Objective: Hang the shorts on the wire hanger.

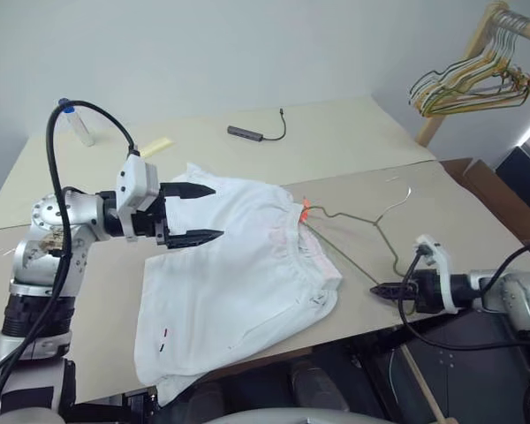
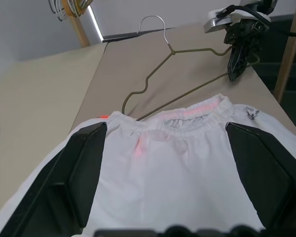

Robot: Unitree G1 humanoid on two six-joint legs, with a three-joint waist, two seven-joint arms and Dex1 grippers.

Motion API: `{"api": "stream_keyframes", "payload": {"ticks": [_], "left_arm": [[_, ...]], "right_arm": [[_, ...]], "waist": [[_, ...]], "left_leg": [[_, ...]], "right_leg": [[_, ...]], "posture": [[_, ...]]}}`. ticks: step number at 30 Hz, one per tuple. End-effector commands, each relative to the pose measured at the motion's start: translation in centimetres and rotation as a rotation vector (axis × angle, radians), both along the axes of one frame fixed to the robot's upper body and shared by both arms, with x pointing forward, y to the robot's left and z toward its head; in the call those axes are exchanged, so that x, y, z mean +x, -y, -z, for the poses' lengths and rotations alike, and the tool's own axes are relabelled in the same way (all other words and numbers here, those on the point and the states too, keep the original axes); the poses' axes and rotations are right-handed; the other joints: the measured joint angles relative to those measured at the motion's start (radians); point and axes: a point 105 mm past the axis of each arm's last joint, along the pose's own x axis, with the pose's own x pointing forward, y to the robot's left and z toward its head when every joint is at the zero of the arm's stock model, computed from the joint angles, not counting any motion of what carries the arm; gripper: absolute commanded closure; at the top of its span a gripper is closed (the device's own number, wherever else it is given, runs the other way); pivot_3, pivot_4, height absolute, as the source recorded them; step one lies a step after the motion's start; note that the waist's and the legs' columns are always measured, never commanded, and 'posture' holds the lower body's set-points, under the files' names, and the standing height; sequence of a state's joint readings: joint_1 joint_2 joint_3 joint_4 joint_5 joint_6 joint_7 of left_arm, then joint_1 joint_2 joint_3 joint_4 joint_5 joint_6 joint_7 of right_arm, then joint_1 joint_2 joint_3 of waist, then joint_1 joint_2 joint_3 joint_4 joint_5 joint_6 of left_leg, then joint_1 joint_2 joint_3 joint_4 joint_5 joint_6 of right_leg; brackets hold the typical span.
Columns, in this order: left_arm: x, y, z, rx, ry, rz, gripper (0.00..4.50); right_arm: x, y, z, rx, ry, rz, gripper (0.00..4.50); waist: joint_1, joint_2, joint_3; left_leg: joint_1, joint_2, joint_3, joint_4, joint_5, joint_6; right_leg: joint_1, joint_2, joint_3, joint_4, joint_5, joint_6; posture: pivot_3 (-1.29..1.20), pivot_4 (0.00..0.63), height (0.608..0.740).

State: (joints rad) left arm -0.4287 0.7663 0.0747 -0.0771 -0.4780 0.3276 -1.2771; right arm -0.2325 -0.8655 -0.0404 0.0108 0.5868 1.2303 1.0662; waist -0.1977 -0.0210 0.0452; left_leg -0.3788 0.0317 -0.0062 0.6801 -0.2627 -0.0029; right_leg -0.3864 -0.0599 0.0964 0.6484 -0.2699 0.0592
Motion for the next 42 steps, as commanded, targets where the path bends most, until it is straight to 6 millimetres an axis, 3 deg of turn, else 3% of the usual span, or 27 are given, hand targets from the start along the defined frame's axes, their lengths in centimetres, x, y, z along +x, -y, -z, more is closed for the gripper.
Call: {"api": "stream_keyframes", "payload": {"ticks": [1, 4, 11, 20, 33, 37, 40, 42], "left_arm": [[-0.4, 0.0, -1.3, 0.002, 0.056, 0.008, 0.33], [-0.4, 0.1, -1.3, 0.003, 0.057, 0.009, 0.33], [0.0, 0.3, -1.2, 0.020, 0.071, 0.013, 0.33], [0.0, 0.2, -1.3, 0.027, 0.088, 0.003, 0.33], [0.4, 0.5, -1.3, 0.031, 0.092, 0.015, 0.33], [0.6, 0.4, -1.4, 0.039, 0.106, 0.012, 0.33], [1.0, 0.0, -1.8, 0.043, 0.132, -0.014, 0.33], [1.7, -0.6, -2.7, 0.059, 0.180, -0.038, 0.33]], "right_arm": [[0.4, -0.6, -1.5, 0.028, 0.036, -0.055, 4.50], [0.9, -0.7, -1.3, 0.020, 0.043, -0.070, 4.50], [4.6, -2.1, -1.1, -0.003, 0.080, -0.105, 4.50], [5.5, -2.6, -0.9, -0.026, 0.083, -0.185, 4.50], [8.7, -3.3, -2.8, -0.059, 0.202, -0.169, 4.50], [9.5, -2.8, -4.9, -0.143, 0.380, -0.200, 4.50], [10.7, -2.4, -6.6, -0.382, 0.650, -0.237, 4.50], [10.7, -3.3, -9.2, -0.461, 0.851, -0.319, 4.50]], "waist": [[0.005, 0.000, 0.000], [0.012, 0.000, 0.000], [0.018, 0.000, 0.000], [0.045, 0.000, 0.000], [0.044, 0.000, 0.000], [0.046, 0.000, 0.000], [0.045, 0.000, 0.000], [0.045, 0.000, 0.000]], "left_leg": [[0.000, 0.000, 0.000, 0.000, 0.000, 0.000], [0.001, 0.000, 0.000, 0.000, 0.000, 0.000], [0.001, 0.000, 0.001, 0.000, 0.000, 0.000], [0.000, 0.000, 0.001, 0.000, 0.000, 0.000], [0.000, 0.000, 0.001, 0.000, 0.000, 0.000], [-0.001, 0.000, 0.001, 0.000, 0.000, 0.000], [-0.002, 0.000, 0.001, 0.000, 0.000, 0.000], [-0.002, 0.000, 0.001, 0.000, 0.000, 0.000]], "right_leg": [[0.000, 0.000, 0.000, 0.000, 0.000, 0.000], [0.000, 0.000, 0.000, 0.000, 0.000, 0.000], [0.000, 0.000, 0.000, 0.000, 0.000, 0.000], [-0.001, 0.000, 0.000, 0.000, 0.000, 0.000], [-0.001, 0.000, 0.000, 0.000, 0.001, 0.000], [-0.001, 0.000, -0.001, 0.000, 0.001, 0.000], [-0.003, 0.000, -0.001, 0.001, 0.001, 0.000], [-0.003, 0.000, -0.001, 0.001, 0.001, 0.000]], "posture": [[-0.12, 0.000, 0.740], [-0.11, 0.000, 0.740], [-0.10, 0.000, 0.740], [-0.07, 0.000, 0.740], [-0.10, 0.000, 0.740], [-0.10, 0.000, 0.740], [-0.11, 0.000, 0.740], [-0.13, 0.000, 0.740]]}}
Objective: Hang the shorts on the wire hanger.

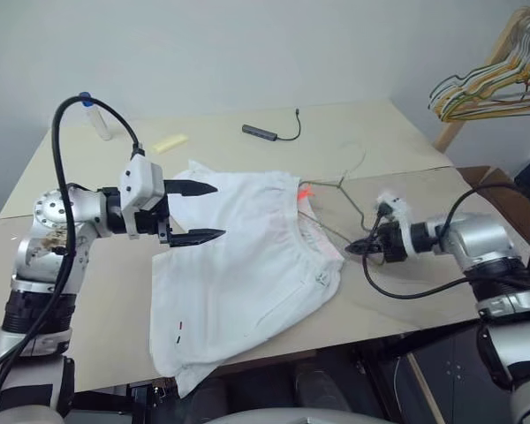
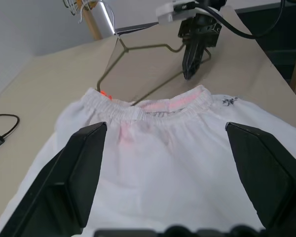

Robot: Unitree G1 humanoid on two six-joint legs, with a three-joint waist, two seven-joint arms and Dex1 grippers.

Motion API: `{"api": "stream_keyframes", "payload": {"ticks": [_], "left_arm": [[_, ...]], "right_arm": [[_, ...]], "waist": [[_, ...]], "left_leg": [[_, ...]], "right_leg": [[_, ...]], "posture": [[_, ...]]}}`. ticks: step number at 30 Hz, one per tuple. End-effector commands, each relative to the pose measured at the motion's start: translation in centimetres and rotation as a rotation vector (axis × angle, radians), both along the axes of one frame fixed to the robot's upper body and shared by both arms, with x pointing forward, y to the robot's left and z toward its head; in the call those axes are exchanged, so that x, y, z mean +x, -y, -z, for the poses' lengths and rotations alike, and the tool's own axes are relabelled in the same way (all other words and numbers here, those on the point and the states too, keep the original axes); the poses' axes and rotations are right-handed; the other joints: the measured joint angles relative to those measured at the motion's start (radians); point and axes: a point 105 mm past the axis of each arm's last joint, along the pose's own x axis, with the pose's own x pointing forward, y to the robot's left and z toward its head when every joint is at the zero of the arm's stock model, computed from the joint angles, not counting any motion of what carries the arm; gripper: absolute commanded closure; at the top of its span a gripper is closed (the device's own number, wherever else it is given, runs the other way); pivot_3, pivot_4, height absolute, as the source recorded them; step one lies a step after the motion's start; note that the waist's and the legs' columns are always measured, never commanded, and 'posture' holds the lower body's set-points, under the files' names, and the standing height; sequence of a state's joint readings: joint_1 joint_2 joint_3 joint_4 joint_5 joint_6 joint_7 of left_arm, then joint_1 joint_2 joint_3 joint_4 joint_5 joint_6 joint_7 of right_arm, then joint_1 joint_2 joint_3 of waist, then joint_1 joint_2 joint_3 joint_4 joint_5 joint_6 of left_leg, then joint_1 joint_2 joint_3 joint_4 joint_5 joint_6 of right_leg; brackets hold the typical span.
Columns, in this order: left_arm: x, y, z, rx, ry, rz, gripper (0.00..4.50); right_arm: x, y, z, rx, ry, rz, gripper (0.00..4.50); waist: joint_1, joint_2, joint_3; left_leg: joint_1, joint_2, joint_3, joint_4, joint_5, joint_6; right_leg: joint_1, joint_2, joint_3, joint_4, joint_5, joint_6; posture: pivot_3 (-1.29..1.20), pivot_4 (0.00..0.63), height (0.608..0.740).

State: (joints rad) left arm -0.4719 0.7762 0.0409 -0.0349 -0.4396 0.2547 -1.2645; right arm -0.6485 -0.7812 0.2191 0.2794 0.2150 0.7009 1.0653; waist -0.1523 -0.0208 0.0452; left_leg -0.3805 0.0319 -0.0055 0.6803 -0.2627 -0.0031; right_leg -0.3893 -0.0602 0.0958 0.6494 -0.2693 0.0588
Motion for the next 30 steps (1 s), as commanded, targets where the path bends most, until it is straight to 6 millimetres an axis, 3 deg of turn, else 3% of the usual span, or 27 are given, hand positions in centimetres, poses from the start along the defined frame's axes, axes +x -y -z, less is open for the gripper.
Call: {"api": "stream_keyframes", "payload": {"ticks": [1, 5, 8, 14, 18, 27, 29, 30], "left_arm": [[1.3, -1.0, -2.9, 0.025, 0.144, -0.043, 0.33], [3.2, -1.7, -6.3, 0.045, 0.279, -0.071, 0.33], [3.7, -1.2, -7.3, 0.100, 0.330, -0.008, 0.33], [5.4, 0.7, -5.0, 0.355, 0.343, 0.148, 0.33], [8.0, 0.9, -2.6, 0.553, 0.358, 0.114, 0.33], [8.8, 2.7, -1.7, 0.506, 0.335, 0.161, 2.92], [8.6, 2.9, -1.6, 0.482, 0.323, 0.177, 3.67], [8.6, 3.0, -1.6, 0.469, 0.314, 0.174, 3.79]], "right_arm": [[0.6, -1.7, -5.8, -0.120, 0.373, -0.142, 4.50], [0.1, -3.7, -7.7, -0.229, 0.527, -0.247, 4.50], [-0.2, -5.2, -8.2, -0.265, 0.575, -0.300, 4.50], [-1.1, -7.5, -8.9, -0.284, 0.596, -0.403, 4.50], [-1.6, -8.2, -9.6, -0.267, 0.607, -0.440, 4.50], [-2.5, -8.5, -10.3, -0.217, 0.594, -0.440, 4.50], [-2.5, -8.5, -10.3, -0.210, 0.584, -0.431, 4.50], [-2.6, -8.4, -10.2, -0.211, 0.580, -0.430, 4.50]], "waist": [[-0.001, 0.000, 0.000], [-0.006, 0.000, 0.000], [-0.014, 0.000, 0.000], [-0.022, 0.000, 0.000], [-0.029, 0.000, 0.000], [-0.047, 0.000, 0.000], [-0.054, 0.000, 0.000], [-0.057, 0.000, 0.000]], "left_leg": [[0.000, 0.000, 0.000, 0.000, 0.000, 0.000], [-0.001, 0.000, 0.000, 0.000, 0.000, 0.000], [-0.001, 0.000, 0.000, 0.000, 0.000, 0.000], [-0.001, -0.001, 0.000, 0.001, 0.000, 0.000], [-0.002, 0.000, 0.000, 0.001, 0.000, 0.000], [-0.005, 0.000, 0.000, 0.001, 0.000, 0.000], [-0.005, 0.000, -0.001, 0.001, 0.000, 0.000], [-0.005, 0.000, -0.001, 0.001, 0.000, 0.000]], "right_leg": [[0.000, 0.000, 0.000, 0.000, 0.000, 0.000], [0.000, 0.000, 0.000, 0.000, 0.000, 0.000], [0.000, 0.000, 0.000, -0.001, 0.000, 0.000], [0.000, 0.000, -0.001, 0.000, 0.000, 0.000], [0.000, 0.000, -0.001, 0.000, 0.000, 0.000], [-0.003, 0.000, -0.001, 0.000, 0.000, 0.000], [-0.003, 0.000, -0.001, 0.000, 0.000, 0.000], [-0.003, 0.000, -0.001, 0.000, 0.000, 0.000]], "posture": [[-0.13, 0.000, 0.740], [-0.15, 0.000, 0.740], [-0.15, 0.000, 0.740], [-0.15, 0.000, 0.740], [-0.16, 0.000, 0.740], [-0.20, 0.000, 0.740], [-0.20, 0.000, 0.740], [-0.20, 0.000, 0.740]]}}
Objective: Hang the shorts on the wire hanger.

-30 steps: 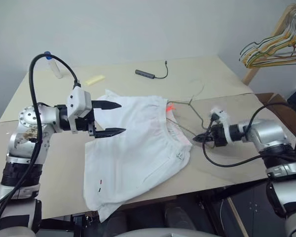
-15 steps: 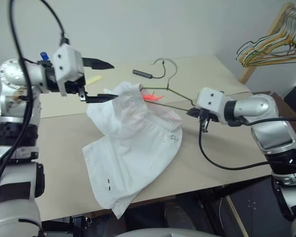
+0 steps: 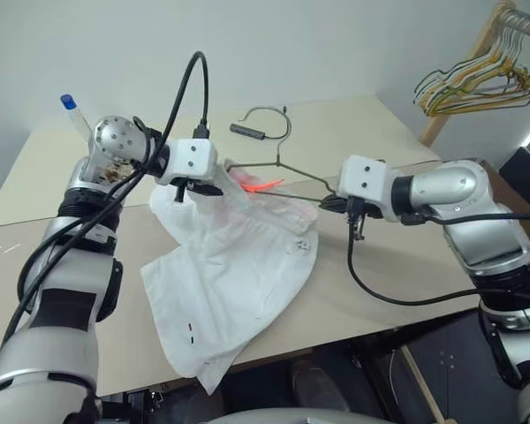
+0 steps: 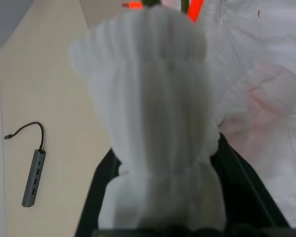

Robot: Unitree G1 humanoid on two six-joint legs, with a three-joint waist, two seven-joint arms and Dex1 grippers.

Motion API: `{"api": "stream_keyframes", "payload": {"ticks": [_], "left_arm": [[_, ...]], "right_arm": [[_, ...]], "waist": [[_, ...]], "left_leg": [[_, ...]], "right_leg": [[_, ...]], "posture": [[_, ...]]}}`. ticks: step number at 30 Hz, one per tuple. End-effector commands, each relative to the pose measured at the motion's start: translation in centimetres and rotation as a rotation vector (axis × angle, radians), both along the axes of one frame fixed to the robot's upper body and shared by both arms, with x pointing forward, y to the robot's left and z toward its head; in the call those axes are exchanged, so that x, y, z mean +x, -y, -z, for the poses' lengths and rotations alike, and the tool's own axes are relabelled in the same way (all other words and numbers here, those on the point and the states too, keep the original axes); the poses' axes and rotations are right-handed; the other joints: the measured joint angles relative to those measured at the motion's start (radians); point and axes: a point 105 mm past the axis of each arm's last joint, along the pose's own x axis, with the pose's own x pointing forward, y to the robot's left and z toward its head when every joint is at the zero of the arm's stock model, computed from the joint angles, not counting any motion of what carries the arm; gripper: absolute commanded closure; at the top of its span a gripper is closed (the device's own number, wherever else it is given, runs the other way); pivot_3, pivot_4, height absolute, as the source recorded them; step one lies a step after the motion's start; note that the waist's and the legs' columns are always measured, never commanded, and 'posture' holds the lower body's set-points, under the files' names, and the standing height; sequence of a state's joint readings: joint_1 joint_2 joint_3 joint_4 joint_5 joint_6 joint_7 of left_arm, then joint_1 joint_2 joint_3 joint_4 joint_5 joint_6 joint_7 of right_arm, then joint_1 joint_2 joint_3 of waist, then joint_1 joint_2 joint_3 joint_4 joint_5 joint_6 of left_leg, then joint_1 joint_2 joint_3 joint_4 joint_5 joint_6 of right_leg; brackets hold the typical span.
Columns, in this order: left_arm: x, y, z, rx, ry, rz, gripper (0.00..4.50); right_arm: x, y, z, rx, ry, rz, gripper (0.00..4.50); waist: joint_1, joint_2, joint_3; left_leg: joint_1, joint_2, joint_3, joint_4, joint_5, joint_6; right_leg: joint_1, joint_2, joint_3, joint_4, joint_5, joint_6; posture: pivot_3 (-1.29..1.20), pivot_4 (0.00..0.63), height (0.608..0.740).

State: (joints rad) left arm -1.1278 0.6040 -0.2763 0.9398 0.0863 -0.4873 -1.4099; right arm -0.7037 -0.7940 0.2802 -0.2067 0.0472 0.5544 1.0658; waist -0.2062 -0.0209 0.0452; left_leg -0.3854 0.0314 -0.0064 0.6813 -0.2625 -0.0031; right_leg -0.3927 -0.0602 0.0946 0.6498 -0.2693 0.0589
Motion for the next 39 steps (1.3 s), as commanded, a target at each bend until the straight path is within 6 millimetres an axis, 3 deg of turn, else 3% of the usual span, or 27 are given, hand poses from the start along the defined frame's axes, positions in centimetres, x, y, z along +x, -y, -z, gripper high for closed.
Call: {"api": "stream_keyframes", "payload": {"ticks": [1, 2, 5, 11, 13, 16, 18, 20, 24, 28, 31, 39], "left_arm": [[0.1, 0.7, -2.0, -0.078, 0.039, 0.015, 4.16], [0.0, 0.7, -2.0, -0.094, 0.033, 0.014, 4.42], [-0.2, 0.4, -2.3, -0.148, -0.004, -0.002, 4.49], [-0.5, -1.3, -2.5, -0.207, -0.040, -0.067, 4.49], [-0.5, -1.7, -2.5, -0.223, -0.045, -0.089, 4.49], [-0.7, -2.0, -2.6, -0.251, -0.064, -0.107, 4.49], [-0.8, -2.1, -2.7, -0.265, -0.072, -0.116, 4.49], [-0.9, -2.1, -2.7, -0.268, -0.075, -0.122, 4.49], [-1.1, -2.1, -2.6, -0.264, -0.079, -0.128, 4.49], [-1.2, -2.2, -2.6, -0.261, -0.082, -0.132, 4.49], [-1.1, -2.3, -2.7, -0.256, -0.078, -0.141, 4.49], [-1.2, -3.3, -2.2, -0.254, -0.082, -0.182, 4.49]], "right_arm": [[-0.6, -0.3, -2.2, 0.041, 0.060, -0.024, 4.50], [-0.6, -0.3, -2.1, 0.041, 0.058, -0.022, 4.50], [-0.6, 0.4, -2.2, 0.050, 0.068, 0.002, 3.70], [-0.1, 5.0, -2.9, 0.178, 0.041, 0.216, 1.65], [-0.3, 6.6, -2.4, 0.219, 0.011, 0.297, 0.95], [-0.9, 8.2, 1.0, 0.271, -0.090, 0.406, 0.02], [-1.1, 6.9, 3.3, 0.359, -0.167, 0.422, 0.02], [-1.0, 4.2, 4.9, 0.486, -0.236, 0.394, 0.02], [0.6, 0.1, 6.2, 0.664, -0.316, 0.397, 0.02], [1.6, -2.5, 7.4, 0.636, -0.321, 0.384, 0.02], [1.8, -3.2, 6.9, 0.681, -0.342, 0.361, 0.51], [0.5, -1.9, 6.1, 0.705, -0.354, 0.309, 3.29]], "waist": [[-0.004, 0.000, 0.000], [-0.006, 0.000, 0.000], [-0.015, 0.000, 0.000], [-0.024, 0.000, 0.000], [-0.025, 0.000, 0.000], [-0.022, 0.000, 0.000], [-0.024, -0.001, -0.001], [-0.031, -0.001, -0.001], [-0.041, 0.000, 0.000], [-0.037, 0.000, 0.000], [-0.026, 0.000, 0.000], [-0.010, 0.000, 0.000]], "left_leg": [[0.000, 0.000, 0.000, 0.000, 0.000, 0.000], [0.000, 0.000, 0.000, 0.000, 0.000, 0.000], [0.000, 0.000, 0.000, 0.000, 0.000, 0.000], [0.000, 0.000, -0.002, 0.000, 0.000, 0.000], [0.000, 0.000, -0.003, 0.000, 0.000, 0.000], [0.001, 0.000, -0.004, 0.000, 0.000, 0.000], [0.002, 0.000, -0.004, 0.000, 0.000, 0.000], [0.003, 0.000, -0.004, 0.000, 0.000, 0.000], [0.006, 0.000, -0.006, 0.000, 0.000, 0.000], [0.005, -0.002, -0.013, 0.000, 0.000, 0.000], [0.002, -0.002, -0.016, 0.000, 0.000, 0.000], [0.002, -0.003, -0.018, 0.000, 0.001, -0.001]], "right_leg": [[0.000, 0.000, 0.000, 0.000, 0.000, 0.000], [0.000, 0.000, 0.000, 0.000, 0.000, 0.000], [0.000, 0.000, 0.000, 0.000, 0.000, 0.000], [0.000, 0.000, -0.001, 0.001, 0.000, 0.000], [0.000, 0.000, -0.001, 0.001, 0.000, 0.000], [0.001, 0.000, -0.001, 0.002, 0.000, 0.000], [0.002, 0.000, -0.001, 0.003, 0.000, 0.000], [0.002, 0.001, 0.000, 0.005, 0.000, 0.000], [0.003, 0.001, 0.002, 0.008, 0.000, 0.000], [0.002, 0.000, 0.001, 0.008, 0.000, 0.000], [0.001, 0.000, 0.000, 0.008, 0.000, 0.000], [0.002, 0.000, -0.001, 0.008, 0.000, 0.000]], "posture": [[-0.20, 0.000, 0.740], [-0.20, 0.000, 0.740], [-0.20, 0.000, 0.740], [-0.19, 0.000, 0.740], [-0.18, 0.000, 0.740], [-0.18, 0.000, 0.740], [-0.18, 0.000, 0.740], [-0.17, 0.000, 0.740], [-0.17, 0.000, 0.740], [-0.16, 0.000, 0.740], [-0.15, 0.000, 0.740], [-0.15, 0.000, 0.740]]}}
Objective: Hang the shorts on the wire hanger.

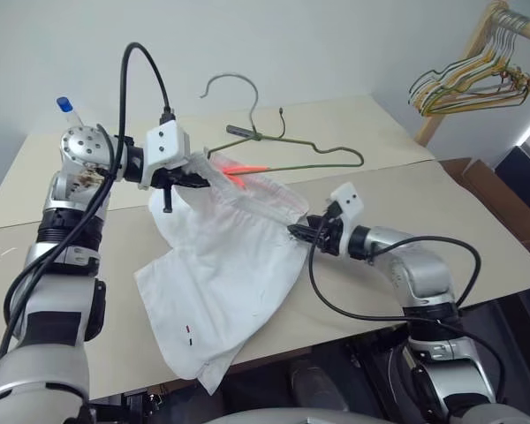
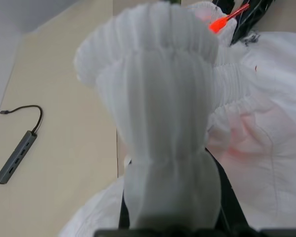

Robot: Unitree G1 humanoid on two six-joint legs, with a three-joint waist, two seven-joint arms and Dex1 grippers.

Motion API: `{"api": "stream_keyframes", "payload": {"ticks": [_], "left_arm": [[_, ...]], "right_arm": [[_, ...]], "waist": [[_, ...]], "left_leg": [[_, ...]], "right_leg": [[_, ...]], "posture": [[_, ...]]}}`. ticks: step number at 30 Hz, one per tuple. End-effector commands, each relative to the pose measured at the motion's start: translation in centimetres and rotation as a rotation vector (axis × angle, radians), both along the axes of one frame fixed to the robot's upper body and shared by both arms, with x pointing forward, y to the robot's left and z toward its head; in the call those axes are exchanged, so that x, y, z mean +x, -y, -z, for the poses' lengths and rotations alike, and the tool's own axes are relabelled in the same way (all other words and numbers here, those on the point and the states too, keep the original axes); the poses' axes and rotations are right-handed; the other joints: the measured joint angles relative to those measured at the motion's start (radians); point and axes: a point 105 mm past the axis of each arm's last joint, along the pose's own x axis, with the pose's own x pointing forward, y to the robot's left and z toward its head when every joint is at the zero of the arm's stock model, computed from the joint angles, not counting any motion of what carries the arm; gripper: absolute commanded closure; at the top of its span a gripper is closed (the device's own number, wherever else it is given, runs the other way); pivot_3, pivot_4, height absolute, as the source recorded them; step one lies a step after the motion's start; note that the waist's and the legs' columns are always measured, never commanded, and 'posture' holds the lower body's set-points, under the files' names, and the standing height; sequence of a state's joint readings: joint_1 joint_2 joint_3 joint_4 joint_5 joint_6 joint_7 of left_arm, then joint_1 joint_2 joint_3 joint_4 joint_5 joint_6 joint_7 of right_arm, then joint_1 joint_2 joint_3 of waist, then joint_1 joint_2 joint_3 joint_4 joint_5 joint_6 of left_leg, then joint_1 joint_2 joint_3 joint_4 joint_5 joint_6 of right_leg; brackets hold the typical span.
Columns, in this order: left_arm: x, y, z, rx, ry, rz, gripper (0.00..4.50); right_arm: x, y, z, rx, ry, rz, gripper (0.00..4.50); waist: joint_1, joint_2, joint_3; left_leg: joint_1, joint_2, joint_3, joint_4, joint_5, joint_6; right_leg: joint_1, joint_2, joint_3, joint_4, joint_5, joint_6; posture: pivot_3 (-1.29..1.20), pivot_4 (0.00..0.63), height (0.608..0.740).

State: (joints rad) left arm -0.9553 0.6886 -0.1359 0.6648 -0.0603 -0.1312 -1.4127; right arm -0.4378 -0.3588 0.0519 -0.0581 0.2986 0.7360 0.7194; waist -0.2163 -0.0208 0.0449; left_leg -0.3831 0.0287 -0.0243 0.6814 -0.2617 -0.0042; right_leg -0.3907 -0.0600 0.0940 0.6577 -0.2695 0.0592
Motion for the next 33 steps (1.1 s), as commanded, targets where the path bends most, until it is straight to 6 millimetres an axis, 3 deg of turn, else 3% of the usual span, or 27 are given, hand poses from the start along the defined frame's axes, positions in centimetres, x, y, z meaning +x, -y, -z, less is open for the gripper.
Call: {"api": "stream_keyframes", "payload": {"ticks": [1, 4, 20, 24, 30, 33], "left_arm": [[-0.1, -0.4, -1.3, -0.023, 0.052, -0.012, 4.49], [-0.1, -0.6, -1.2, -0.023, 0.046, -0.018, 4.49], [-0.6, -0.8, -0.9, -0.028, 0.043, -0.012, 4.49], [-0.4, -0.6, -1.0, -0.033, 0.045, -0.010, 4.49], [-0.4, -0.4, -1.2, -0.034, 0.046, -0.002, 4.49], [-0.4, -0.4, -1.2, -0.031, 0.048, -0.001, 4.49]], "right_arm": [[-0.3, 0.1, -2.0, 0.033, 0.065, -0.023, 3.62], [0.0, 0.5, -2.2, 0.037, 0.064, -0.003, 4.47], [-0.4, 1.3, -2.1, -0.003, 0.063, -0.011, 4.47], [-0.4, 0.5, -2.2, -0.020, 0.099, -0.020, 3.56], [-0.6, -0.6, -1.3, -0.026, 0.070, -0.051, 1.49], [0.0, -1.2, -0.6, -0.027, 0.051, -0.039, 1.49]], "waist": [[0.000, 0.000, 0.000], [-0.002, 0.000, 0.000], [0.000, 0.000, 0.000], [-0.001, 0.000, 0.000], [-0.002, 0.000, 0.000], [-0.002, 0.000, 0.000]], "left_leg": [[0.000, 0.000, 0.000, 0.000, 0.000, 0.000], [0.000, 0.000, 0.000, 0.000, 0.000, 0.000], [-0.001, 0.000, 0.000, 0.000, 0.000, 0.000], [0.000, 0.000, 0.000, 0.000, 0.000, 0.000], [0.000, 0.000, 0.000, 0.000, 0.000, 0.000], [0.000, 0.000, 0.000, 0.000, 0.000, 0.000]], "right_leg": [[0.000, 0.000, 0.000, 0.000, 0.000, 0.000], [0.000, 0.000, 0.000, 0.000, 0.000, 0.000], [0.000, 0.000, 0.000, 0.000, 0.000, 0.000], [0.000, 0.000, 0.000, 0.000, 0.000, 0.000], [0.000, 0.000, 0.000, -0.001, 0.000, 0.000], [0.000, 0.000, 0.000, 0.000, 0.000, 0.000]], "posture": [[-0.15, 0.000, 0.740], [-0.15, 0.000, 0.740], [-0.15, 0.000, 0.740], [-0.15, 0.000, 0.740], [-0.15, 0.000, 0.740], [-0.15, 0.000, 0.740]]}}
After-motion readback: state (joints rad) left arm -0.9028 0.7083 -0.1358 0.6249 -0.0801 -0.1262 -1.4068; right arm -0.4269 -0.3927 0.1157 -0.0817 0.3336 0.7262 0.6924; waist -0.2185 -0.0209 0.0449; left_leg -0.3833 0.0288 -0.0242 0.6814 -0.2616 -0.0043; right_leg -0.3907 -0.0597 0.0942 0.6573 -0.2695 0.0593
